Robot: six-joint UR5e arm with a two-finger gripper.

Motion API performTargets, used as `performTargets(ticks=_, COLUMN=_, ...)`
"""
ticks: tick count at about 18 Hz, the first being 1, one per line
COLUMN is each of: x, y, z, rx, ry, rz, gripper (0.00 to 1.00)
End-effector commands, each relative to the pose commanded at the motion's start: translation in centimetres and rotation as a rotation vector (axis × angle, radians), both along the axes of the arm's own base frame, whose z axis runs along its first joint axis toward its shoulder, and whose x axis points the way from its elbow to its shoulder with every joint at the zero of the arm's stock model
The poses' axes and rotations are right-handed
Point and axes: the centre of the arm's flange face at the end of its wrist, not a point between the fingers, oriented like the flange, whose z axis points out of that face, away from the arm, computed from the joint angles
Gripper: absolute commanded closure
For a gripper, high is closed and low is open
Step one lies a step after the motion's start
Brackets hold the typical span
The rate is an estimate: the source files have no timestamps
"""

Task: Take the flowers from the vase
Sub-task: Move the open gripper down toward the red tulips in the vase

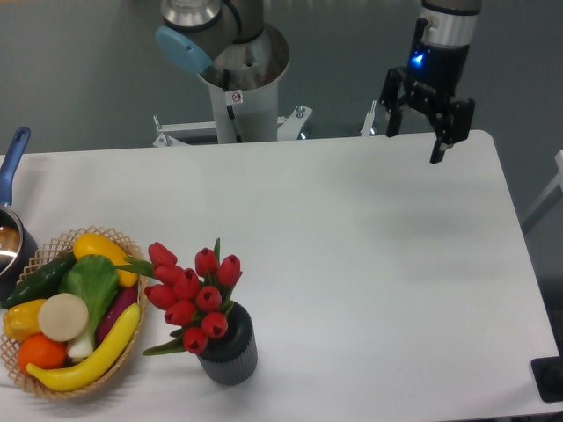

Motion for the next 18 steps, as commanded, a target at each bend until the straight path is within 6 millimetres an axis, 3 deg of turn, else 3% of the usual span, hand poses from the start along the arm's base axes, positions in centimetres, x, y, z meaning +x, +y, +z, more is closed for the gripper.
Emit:
performTargets(ticks=7, x=2.0, y=3.0, z=-2.1, rx=0.235, ry=-0.208, rz=0.065, gripper=0.00)
performTargets(ticks=11, x=2.4, y=5.4, z=-3.0, rx=0.339, ry=-0.244, rz=0.014, gripper=0.00)
performTargets(ticks=18, x=4.6, y=13.4, z=-7.0, rx=0.327, ry=-0.223, rz=-0.158, gripper=0.00)
